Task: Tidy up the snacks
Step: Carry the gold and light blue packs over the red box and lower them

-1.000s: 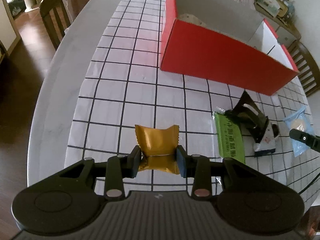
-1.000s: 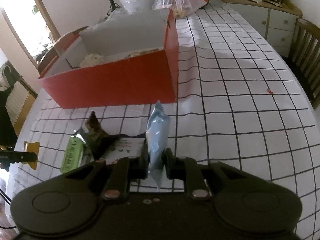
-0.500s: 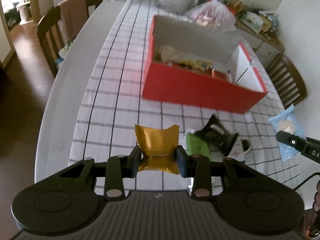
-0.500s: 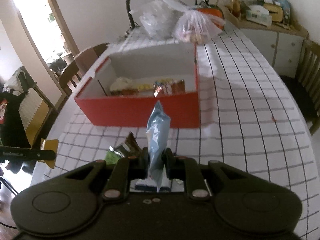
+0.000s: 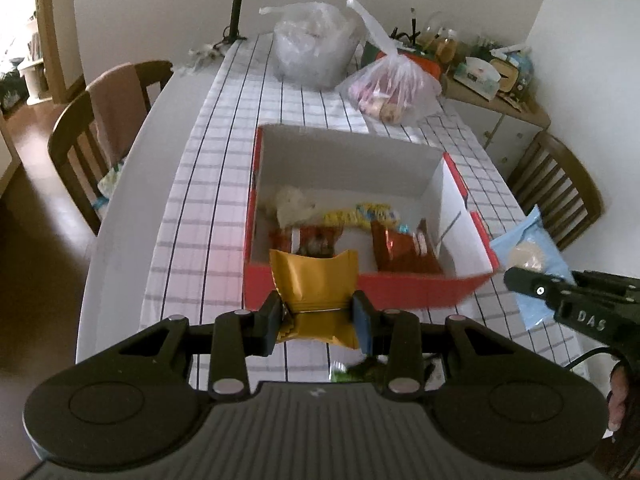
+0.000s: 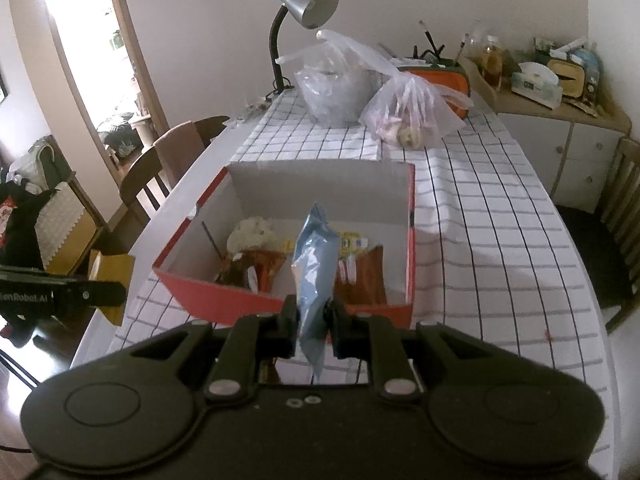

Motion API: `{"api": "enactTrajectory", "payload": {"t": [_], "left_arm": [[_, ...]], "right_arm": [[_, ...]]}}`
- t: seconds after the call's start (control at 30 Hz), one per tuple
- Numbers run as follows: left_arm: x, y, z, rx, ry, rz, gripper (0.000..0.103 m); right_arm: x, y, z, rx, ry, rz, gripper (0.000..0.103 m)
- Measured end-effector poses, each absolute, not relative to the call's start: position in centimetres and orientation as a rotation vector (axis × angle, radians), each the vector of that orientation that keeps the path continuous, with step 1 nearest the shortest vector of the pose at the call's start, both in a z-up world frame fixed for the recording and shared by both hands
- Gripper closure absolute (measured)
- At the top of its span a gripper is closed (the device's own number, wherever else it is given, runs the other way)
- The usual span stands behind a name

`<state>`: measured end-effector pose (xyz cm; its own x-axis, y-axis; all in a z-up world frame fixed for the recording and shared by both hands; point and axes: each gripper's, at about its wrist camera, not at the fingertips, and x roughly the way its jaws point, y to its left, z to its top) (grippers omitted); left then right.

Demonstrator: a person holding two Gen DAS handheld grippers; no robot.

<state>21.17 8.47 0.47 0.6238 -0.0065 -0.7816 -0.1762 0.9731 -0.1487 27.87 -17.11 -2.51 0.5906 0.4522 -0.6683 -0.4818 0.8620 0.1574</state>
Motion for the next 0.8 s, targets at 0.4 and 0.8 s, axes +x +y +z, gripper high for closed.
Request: {"api": "enactTrajectory", "payload": {"t": [0.4, 0.8], "left_arm": [[28.7, 9.6, -0.2, -0.203, 0.959, 0.160, 0.067], [35.3, 10.4, -3.3, -0.182, 1.067, 0.199, 0.067]], "right_arm": [[34.5, -14.5, -3.0, -0.074, 0.793, 0.541, 0.089], [40.8, -12.4, -5.9, -0.122, 0.867, 0.537, 0.089]]}}
